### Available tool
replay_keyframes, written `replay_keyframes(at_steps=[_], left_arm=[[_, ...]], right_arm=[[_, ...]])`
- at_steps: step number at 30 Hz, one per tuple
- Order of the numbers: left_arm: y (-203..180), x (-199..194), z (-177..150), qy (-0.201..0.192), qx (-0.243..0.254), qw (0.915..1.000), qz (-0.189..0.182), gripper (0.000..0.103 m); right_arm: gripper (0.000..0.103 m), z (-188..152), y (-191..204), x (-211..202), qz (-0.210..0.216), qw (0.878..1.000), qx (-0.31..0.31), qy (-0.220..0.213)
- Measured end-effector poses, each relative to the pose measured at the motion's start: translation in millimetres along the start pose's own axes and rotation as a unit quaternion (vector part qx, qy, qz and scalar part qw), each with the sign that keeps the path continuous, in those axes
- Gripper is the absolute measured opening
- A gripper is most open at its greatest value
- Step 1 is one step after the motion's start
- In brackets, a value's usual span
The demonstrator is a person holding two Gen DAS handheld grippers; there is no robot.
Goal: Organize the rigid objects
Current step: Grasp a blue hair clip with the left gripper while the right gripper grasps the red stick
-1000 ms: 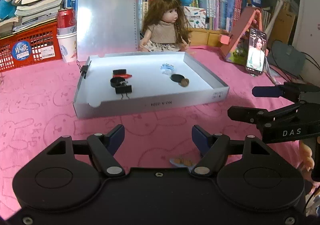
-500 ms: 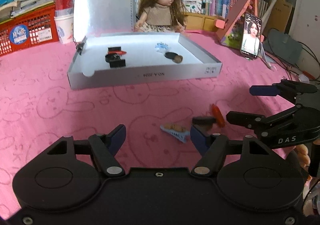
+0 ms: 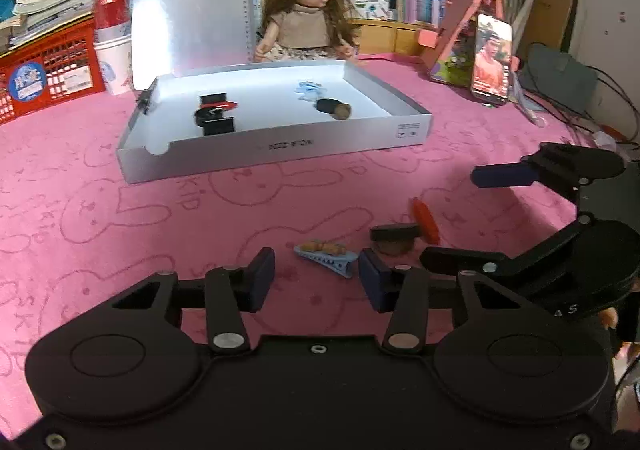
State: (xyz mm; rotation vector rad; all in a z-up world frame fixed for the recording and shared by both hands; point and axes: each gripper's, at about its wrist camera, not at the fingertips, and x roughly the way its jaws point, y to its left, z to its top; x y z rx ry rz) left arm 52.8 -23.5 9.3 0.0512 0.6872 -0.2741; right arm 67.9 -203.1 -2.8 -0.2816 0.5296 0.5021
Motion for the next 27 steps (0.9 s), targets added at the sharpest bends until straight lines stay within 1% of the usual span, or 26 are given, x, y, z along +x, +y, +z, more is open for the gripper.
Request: replay_keyframes(at_steps=[5,11,14,18,20,22,23,24,25,26,27], left_arm=[[8,1,1,-0.004,-0.002,0.9997,0.024,0.044],[20,1,2,-0.006,-0.016,0.9989,0.044,0.044],[23,1,2,-0.008,-0.019,0.9985,0.051,0.044],[23,-1,-1,-0.006,-0.018,0.9990,0.042,0.044],[20,-3,-4,-0.009,-0.008,0.9992,0.038,0.044],[17,-3,-6,-0.013,0.004,0.9993,0.036,0.044],[16,-2,-6,-0.014,0.006,0.9993,0.034,0.043],[16,-2,-6,-0.013,0.005,0.9994,0.033,0.039],[16,-1,-6,-0.013,0.004,0.9994,0.032,0.036],[16,-1,-6,-0.015,0.004,0.9993,0.034,0.027],[17,-1,-6,-0.016,0.003,0.9993,0.035,0.017]], right_arm=[[0.096,1,-3,3,-0.019,1.000,0.001,0.006],[0.096,1,-14,6,-0.058,0.998,0.019,0.012],[0.096,2,-21,8,-0.071,0.997,0.027,0.018],[0.095,4,-24,8,-0.058,0.998,0.022,0.021],[0.091,4,-22,7,-0.046,0.998,0.022,0.022],[0.085,1,-18,5,-0.040,0.999,0.019,0.020],[0.081,1,-16,4,-0.038,0.999,0.015,0.016],[0.079,0,-14,3,-0.034,0.999,0.012,0.015],[0.073,1,-14,2,-0.029,0.999,0.012,0.015],[0.063,1,-14,1,-0.023,0.999,0.015,0.016],[0.056,1,-14,1,-0.018,1.000,0.018,0.017]])
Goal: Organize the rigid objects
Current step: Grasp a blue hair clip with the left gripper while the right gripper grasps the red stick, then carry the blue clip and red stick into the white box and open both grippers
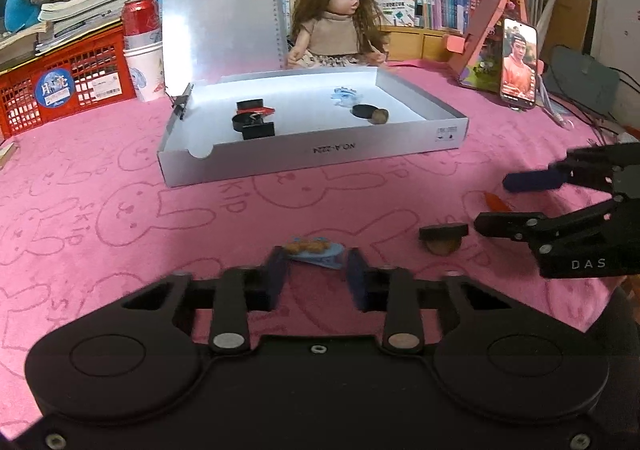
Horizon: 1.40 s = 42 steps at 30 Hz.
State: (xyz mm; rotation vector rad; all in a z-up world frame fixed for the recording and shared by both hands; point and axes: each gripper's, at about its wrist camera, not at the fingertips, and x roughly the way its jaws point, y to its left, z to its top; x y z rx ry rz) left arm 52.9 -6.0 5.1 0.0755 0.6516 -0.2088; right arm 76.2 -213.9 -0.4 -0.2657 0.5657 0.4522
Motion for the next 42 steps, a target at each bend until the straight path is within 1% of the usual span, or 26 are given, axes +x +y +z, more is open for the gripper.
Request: replay_keyframes(at_steps=[1,2,4,7,8,12,15,16,17,18,19,20,21,23,25,26,27,28,29,31,33,42], left_arm=[[0,0,0,0.000,-0.003,1.0000,0.001,0.012],[1,0,0,0.000,-0.006,1.0000,0.000,0.010],[2,0,0,0.001,-0.010,1.0000,0.000,0.010],[3,0,2,0.002,-0.013,0.9999,-0.001,0.008],[3,-1,2,0.002,-0.014,0.9999,-0.002,0.007],[3,-3,4,-0.002,-0.014,0.9999,-0.004,0.008],[3,-7,4,-0.012,-0.018,0.9998,0.000,0.015],[4,-8,5,-0.014,-0.021,0.9997,0.003,0.017],[4,-8,5,-0.016,-0.024,0.9996,0.004,0.022],[5,-7,6,-0.016,-0.028,0.9995,0.004,0.028],[6,-6,7,-0.015,-0.033,0.9993,0.004,0.030],[7,-4,8,-0.013,-0.042,0.9990,0.008,0.034],[7,-1,9,-0.013,-0.048,0.9987,0.011,0.034],[6,5,10,-0.008,-0.056,0.9982,0.020,0.034],[7,13,11,0.001,-0.066,0.9976,0.022,0.033],[5,14,10,-0.004,-0.065,0.9974,0.029,0.019],[4,15,11,-0.004,-0.061,0.9977,0.031,0.012],[4,15,10,-0.004,-0.061,0.9977,0.029,0.012],[5,14,10,-0.004,-0.066,0.9975,0.025,0.012],[5,14,11,-0.002,-0.067,0.9976,0.017,0.012],[4,11,12,-0.003,-0.064,0.9978,0.015,0.012],[2,0,30,-0.023,-0.057,0.9980,0.014,0.012]], right_arm=[[0.041,0,1,-1,0.003,1.000,0.001,0.002],[0.031,0,3,-1,0.002,1.000,0.000,0.004],[0.030,-1,5,-1,-0.002,1.000,0.001,0.003],[0.019,-1,7,-1,-0.011,1.000,0.008,0.001],[0.018,0,7,-1,-0.014,1.000,0.012,0.001],[0.016,1,2,-1,-0.012,0.999,0.030,0.001],[0.017,1,0,-2,-0.014,0.999,0.037,0.002],[0.021,1,-1,-3,-0.015,0.999,0.039,0.001],[0.028,0,-2,-4,-0.015,0.999,0.042,0.000],[0.029,-1,-2,-6,-0.015,0.999,0.045,-0.002],[0.032,-2,-3,-7,-0.014,0.999,0.047,-0.005],[0.042,-3,-3,-9,-0.014,0.999,0.048,-0.008],[0.044,-4,-2,-10,-0.013,0.999,0.047,-0.010],[0.045,-7,-1,-12,-0.020,0.999,0.045,-0.016],[0.045,-9,1,-12,-0.038,0.998,0.041,-0.020],[0.045,-10,2,-12,-0.041,0.998,0.041,-0.022],[0.045,-11,2,-11,-0.041,0.998,0.045,-0.021],[0.040,-12,2,-10,-0.040,0.998,0.048,-0.018],[0.024,-12,3,-9,-0.034,0.998,0.050,-0.014],[0.016,-12,7,-10,-0.029,0.998,0.046,-0.016],[0.013,-9,10,-10,-0.036,0.998,0.048,-0.016],[0.013,11,-1,-9,-0.050,0.994,0.091,-0.022]])
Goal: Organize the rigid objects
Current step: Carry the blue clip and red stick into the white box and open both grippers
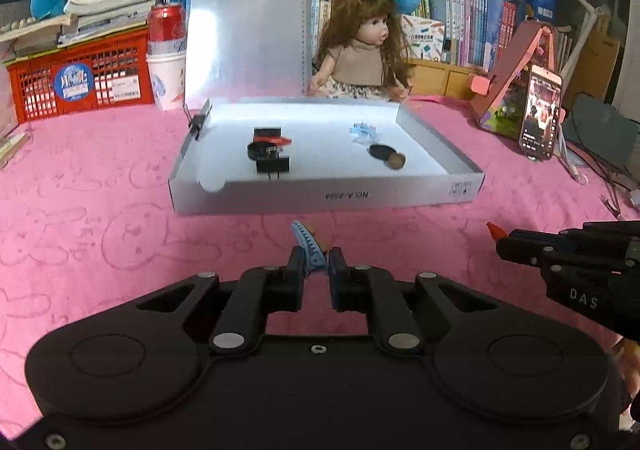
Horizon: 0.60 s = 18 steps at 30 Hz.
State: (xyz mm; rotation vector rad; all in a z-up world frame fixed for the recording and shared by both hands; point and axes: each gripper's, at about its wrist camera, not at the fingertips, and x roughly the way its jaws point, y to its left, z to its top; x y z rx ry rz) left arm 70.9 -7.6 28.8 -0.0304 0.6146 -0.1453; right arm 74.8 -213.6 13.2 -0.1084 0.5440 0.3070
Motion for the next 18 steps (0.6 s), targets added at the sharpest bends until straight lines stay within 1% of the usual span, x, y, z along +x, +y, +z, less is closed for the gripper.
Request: replay_keyframes(at_steps=[6,18], left_arm=[[6,2,18,-0.006,-0.010,0.9999,-0.004,0.012],[25,22,54,-0.007,-0.043,0.9989,-0.021,0.012]], right_arm=[[0.013,16,-7,5,0.007,0.999,0.032,-0.006],[0.013,53,-24,30,0.030,0.995,0.093,0.000]])
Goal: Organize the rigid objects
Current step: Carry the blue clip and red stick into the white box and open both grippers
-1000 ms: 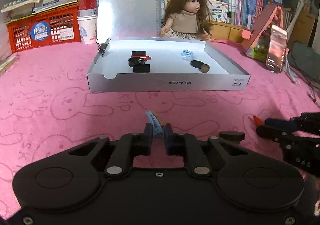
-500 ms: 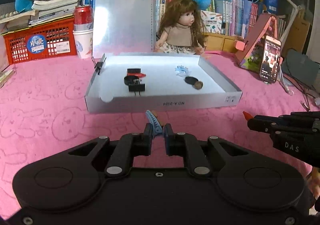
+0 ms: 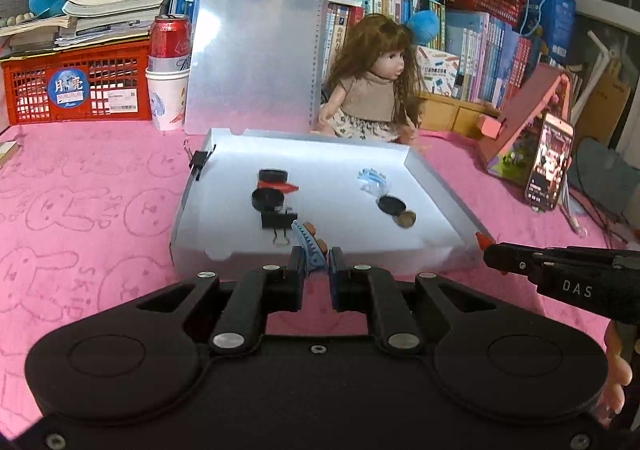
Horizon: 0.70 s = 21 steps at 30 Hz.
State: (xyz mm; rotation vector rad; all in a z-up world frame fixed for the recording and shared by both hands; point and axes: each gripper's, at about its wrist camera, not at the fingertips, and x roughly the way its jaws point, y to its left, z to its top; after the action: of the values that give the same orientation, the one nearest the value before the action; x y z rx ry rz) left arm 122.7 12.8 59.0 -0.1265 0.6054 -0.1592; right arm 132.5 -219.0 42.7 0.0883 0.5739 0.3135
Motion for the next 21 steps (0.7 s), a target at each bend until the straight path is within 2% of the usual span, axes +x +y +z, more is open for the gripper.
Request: replay_keyframes(at_steps=[14,21], left_arm=[[18,45,55,0.022,-0.036,0.9987,-0.031,0.012],[30,95,88,0.041,-0.042,0.9982,-0.013,0.012]], right_arm=[[0.013,53,-14,38,0.026,0.997,0.072,0.014],[0.013,77,-20,77,0.020,0.994,0.098,0.035]])
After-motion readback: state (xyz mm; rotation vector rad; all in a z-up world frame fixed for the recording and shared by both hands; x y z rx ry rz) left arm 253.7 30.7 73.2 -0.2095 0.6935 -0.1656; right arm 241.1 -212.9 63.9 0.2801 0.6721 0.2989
